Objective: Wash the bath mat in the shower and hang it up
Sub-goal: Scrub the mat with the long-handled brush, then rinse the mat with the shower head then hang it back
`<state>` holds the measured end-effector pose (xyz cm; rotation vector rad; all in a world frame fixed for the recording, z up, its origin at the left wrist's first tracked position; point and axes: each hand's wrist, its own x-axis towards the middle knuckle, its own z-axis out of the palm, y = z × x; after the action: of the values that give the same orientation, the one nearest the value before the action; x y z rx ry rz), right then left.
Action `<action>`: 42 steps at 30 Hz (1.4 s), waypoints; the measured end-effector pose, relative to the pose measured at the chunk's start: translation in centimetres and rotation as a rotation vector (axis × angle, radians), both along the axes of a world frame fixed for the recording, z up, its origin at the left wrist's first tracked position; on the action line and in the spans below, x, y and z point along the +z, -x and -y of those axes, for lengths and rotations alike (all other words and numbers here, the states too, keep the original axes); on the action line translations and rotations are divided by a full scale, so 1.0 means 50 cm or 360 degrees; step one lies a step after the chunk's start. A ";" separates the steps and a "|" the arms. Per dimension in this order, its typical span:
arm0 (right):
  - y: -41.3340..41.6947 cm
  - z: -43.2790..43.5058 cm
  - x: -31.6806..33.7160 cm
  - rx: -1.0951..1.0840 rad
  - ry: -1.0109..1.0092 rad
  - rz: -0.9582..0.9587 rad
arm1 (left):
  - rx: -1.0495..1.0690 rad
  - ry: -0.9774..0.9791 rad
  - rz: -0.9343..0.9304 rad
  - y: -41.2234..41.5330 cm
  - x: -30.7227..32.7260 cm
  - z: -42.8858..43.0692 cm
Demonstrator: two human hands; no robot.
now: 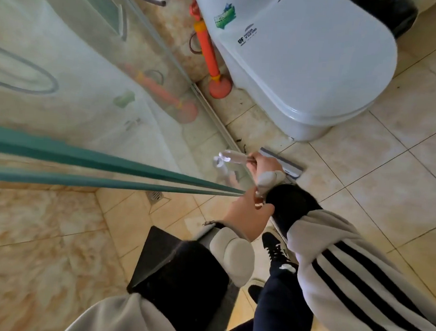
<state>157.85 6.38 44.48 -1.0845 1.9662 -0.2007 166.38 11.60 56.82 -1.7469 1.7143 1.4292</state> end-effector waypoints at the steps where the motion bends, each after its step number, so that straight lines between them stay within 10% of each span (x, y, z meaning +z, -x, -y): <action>1: -0.004 0.004 -0.006 -0.0009 0.0009 0.0039 | -0.0039 0.0005 -0.0022 -0.005 -0.001 -0.001; 25: 0.018 -0.010 0.013 -0.0015 -0.0103 -0.0009 | -0.0133 0.0053 -0.0039 -0.027 0.040 -0.001; 42: -0.021 -0.168 0.396 0.0534 -0.0232 -0.0164 | 0.0182 0.0101 -0.0281 -0.176 0.317 0.001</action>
<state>158.92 14.78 64.29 -1.3272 1.8219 0.1795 175.16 11.53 72.67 -1.8268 1.7904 1.6392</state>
